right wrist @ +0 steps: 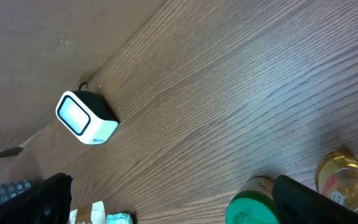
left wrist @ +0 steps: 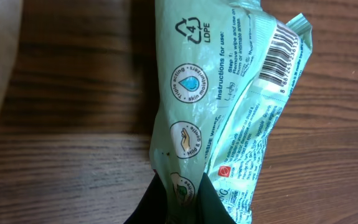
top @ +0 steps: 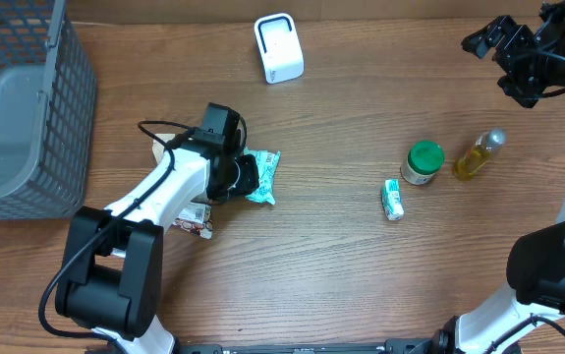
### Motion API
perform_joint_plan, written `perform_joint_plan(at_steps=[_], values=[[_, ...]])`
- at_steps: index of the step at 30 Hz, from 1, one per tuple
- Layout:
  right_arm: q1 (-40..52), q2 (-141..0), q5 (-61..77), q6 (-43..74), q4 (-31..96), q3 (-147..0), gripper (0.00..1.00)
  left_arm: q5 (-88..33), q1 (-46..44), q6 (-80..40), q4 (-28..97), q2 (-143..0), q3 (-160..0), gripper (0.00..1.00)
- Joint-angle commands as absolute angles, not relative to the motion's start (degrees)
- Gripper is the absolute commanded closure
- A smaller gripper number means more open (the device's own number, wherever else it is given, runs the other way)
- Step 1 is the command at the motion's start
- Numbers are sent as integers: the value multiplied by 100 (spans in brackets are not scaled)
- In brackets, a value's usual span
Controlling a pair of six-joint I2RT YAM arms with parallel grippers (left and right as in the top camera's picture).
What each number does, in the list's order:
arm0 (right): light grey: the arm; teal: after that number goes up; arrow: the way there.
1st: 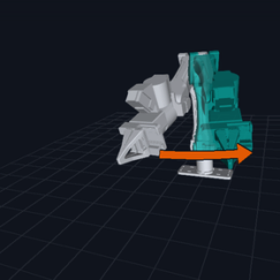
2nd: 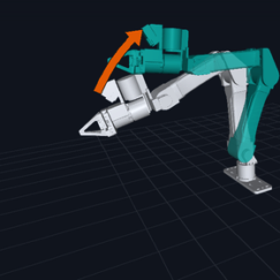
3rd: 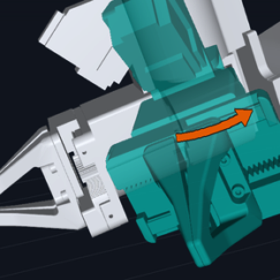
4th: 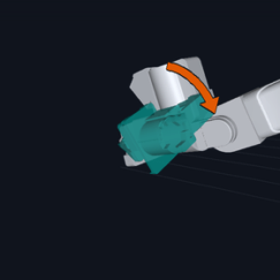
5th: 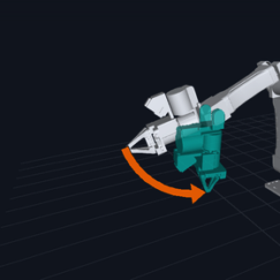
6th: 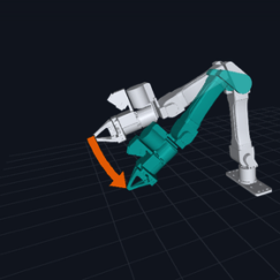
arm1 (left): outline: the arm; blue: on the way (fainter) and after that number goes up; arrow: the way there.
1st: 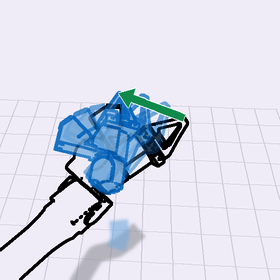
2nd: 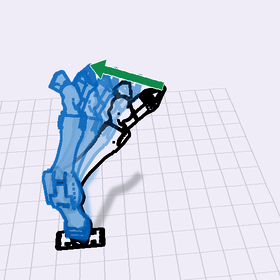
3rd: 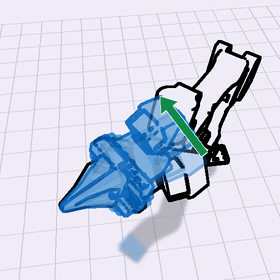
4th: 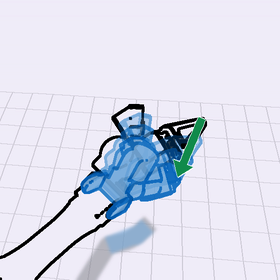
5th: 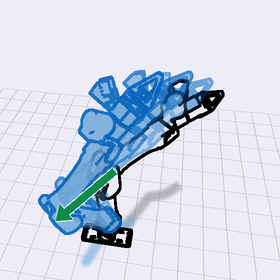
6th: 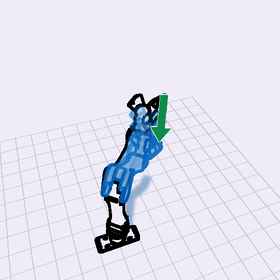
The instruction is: Scan the item barcode
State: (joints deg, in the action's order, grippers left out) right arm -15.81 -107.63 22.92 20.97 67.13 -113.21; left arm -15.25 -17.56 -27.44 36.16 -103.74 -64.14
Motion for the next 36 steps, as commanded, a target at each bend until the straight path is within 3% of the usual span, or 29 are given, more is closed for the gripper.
perform_joint_plan(at_steps=[1,4,7,11,16,23,29,33,36], values=[[-1581,-10683,2252,2060,6698,-11439,0,-1461,-1927,-2939,3597,-10350,-6379,94],[-1581,-10683,2252,2060,6698,-11439,0,-1455,-1992,-2939,3592,-10350,-6379,87],[-1584,-10683,2252,2060,6698,-11439,0,-1428,-1990,-2910,3610,-10350,-6379,62],[-1584,-10683,2252,2060,6698,-11439,0,-1216,-1951,-2825,3645,-10342,-6442,47],[-1581,-10683,2252,2060,6698,-11439,0,-1326,-1822,-2558,4204,-10337,-7065,52],[-1584,-10683,2252,2060,6698,-11439,0,-1822,-1868,-2161,4445,-10342,-7518,86],[-1584,-10683,2252,2060,6698,-11439,0,-1739,-2036,-1935,4436,-10457,-7395,84],[-1584,-10683,2252,2060,6698,-11439,0,-1747,-2023,-1874,4412,-10582,-7395,95],[-1581,-10683,2252,2060,6698,-11439,0,-2088,-2023,-1634,4344,-10755,-7395,96]])
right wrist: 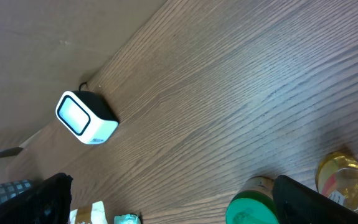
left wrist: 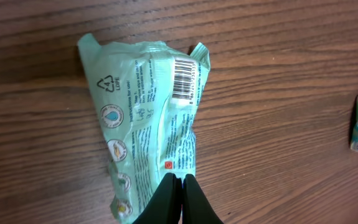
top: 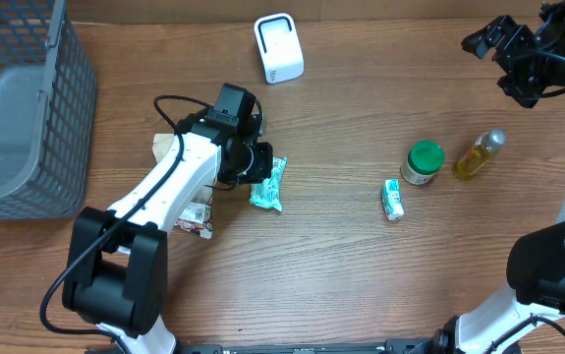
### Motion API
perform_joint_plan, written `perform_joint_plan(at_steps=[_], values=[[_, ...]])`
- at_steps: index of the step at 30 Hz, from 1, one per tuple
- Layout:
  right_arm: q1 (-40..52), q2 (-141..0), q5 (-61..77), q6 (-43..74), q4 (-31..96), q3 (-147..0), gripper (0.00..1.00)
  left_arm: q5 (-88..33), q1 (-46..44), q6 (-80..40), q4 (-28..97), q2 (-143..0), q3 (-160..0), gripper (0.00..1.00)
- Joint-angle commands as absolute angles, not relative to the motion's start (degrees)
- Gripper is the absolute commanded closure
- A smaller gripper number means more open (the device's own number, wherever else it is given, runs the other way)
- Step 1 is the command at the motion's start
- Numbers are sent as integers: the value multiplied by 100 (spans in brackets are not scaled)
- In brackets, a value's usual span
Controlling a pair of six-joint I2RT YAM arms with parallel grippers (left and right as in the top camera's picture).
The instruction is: Scan the item barcode
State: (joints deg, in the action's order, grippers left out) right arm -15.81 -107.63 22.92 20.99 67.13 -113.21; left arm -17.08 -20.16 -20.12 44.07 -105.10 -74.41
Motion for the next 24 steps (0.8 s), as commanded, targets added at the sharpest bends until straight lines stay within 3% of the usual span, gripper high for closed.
perform_joint_plan(at_steps=[1,11,24], values=[[-1581,-10683,2252,2060,6698,-11439,0,-2259,-2023,-1498,4324,-10820,-7395,96],[-1584,-10683,2252,2060,6698,-11439,0,-3809,-1693,-421,4257,-11295,-7397,96],[-1584,-10683,2252,2060,6698,-11439,0,-4821,-1234,-121,4244,-11518,-7397,96]])
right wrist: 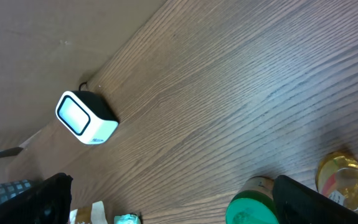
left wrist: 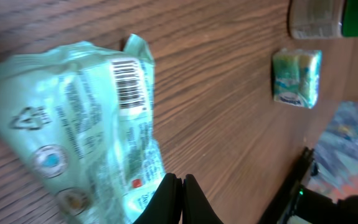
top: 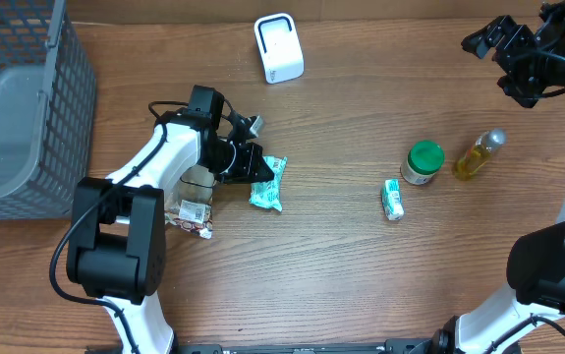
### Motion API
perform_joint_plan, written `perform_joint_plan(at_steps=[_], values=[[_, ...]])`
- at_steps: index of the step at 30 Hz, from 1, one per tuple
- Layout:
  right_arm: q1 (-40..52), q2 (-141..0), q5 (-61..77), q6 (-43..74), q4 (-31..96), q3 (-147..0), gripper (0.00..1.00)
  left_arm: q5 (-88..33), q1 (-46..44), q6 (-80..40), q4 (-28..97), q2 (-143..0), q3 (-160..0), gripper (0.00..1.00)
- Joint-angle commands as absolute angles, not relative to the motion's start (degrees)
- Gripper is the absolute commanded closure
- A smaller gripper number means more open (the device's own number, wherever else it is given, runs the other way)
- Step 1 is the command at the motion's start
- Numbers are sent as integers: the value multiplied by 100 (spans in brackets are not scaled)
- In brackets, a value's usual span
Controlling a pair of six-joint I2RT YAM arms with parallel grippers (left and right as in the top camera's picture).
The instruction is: Scan the item barcode
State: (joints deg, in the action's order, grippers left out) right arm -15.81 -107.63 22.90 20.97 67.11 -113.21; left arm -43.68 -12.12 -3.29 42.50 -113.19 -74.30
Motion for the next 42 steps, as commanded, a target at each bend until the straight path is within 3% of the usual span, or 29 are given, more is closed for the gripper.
perform_joint_plan(at_steps=[1,18,31,36,42], values=[[-1584,-10683,2252,2060,6698,-11439,0,-4853,-1234,-121,4239,-11581,-7397,96],[-1581,-10683,2252,2060,6698,-11439,0,-5253,-1256,220,3959,-13104,-7397,96],[-1581,-10683,2252,2060,6698,-11439,0,-5179,-1160,132,4383,-12097,-8040,79],[-1584,-10683,2252,2060,6698,-11439,0,-4259,-1160,-617,4342,-11550,-8224,91],[-1584,-10683,2252,2060,6698,-11439,0,-4010,-1164,-770,4097,-11773,-8204,94]])
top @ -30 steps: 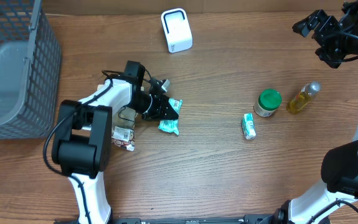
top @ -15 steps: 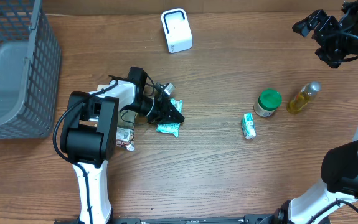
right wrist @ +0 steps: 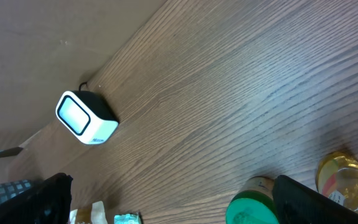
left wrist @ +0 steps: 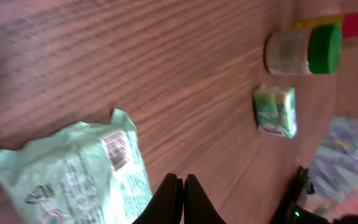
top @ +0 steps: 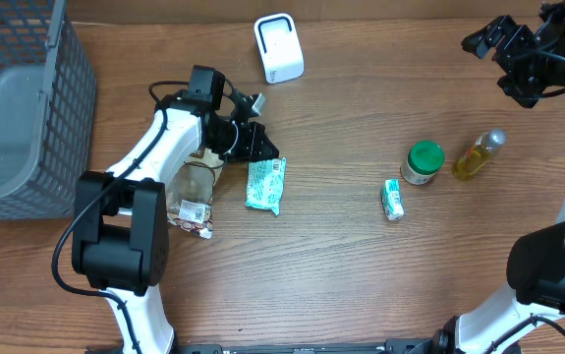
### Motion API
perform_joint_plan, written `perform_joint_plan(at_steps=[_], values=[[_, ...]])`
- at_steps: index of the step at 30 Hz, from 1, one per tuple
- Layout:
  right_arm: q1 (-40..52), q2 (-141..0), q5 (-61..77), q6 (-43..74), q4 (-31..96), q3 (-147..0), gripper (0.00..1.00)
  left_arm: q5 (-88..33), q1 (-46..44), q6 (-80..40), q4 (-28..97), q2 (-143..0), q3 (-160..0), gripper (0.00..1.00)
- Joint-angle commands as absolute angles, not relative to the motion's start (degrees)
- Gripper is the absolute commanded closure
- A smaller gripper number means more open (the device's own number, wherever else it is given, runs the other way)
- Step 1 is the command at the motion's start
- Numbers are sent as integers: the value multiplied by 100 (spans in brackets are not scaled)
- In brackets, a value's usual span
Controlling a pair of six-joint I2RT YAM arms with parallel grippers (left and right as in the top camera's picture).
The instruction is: Scan the item barcode
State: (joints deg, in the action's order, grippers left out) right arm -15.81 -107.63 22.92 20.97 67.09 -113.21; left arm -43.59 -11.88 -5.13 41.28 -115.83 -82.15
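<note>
A mint-green wipes packet (top: 265, 185) lies flat on the wooden table, barcode (left wrist: 117, 149) facing up. My left gripper (top: 259, 147) hovers just behind the packet's far end; its fingertips (left wrist: 177, 186) are pressed together with nothing between them. The white scanner (top: 279, 47) stands at the back of the table and also shows as a white scanner (right wrist: 85, 118) in the right wrist view. My right gripper (top: 518, 59) hangs high at the far right, wide open and holding nothing.
A grey wire basket (top: 17, 108) fills the left edge. A clear pouch and a labelled item (top: 192, 211) lie left of the packet. A green-lidded jar (top: 423, 162), an oil bottle (top: 480, 155) and a small green pack (top: 392, 200) stand at the right.
My left gripper has drawn back and tilted, so the packet sits farther from it in the wrist view. The packet lies in about the same place. The right arm has not moved.
At first my left gripper's fingers were at the end of the packet, which lay angled beside the pouch. Then the packet lay turned lengthwise with its barcode up and the fingers shut at its edge. Since then the gripper has pulled away, shut, to behind the packet.
</note>
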Motion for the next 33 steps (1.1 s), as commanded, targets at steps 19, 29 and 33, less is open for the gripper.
perform_joint_plan(at_steps=[19,29,33], values=[[-1584,-10683,2252,2060,6698,-11439,0,-5524,-1044,-443,3726,-12783,-8281,92],[-1581,-10683,2252,2060,6698,-11439,0,-5557,-1015,-543,4066,-11347,-8460,90],[-1581,-10683,2252,2060,6698,-11439,0,-5548,-1015,-558,4458,-11032,-8460,88]])
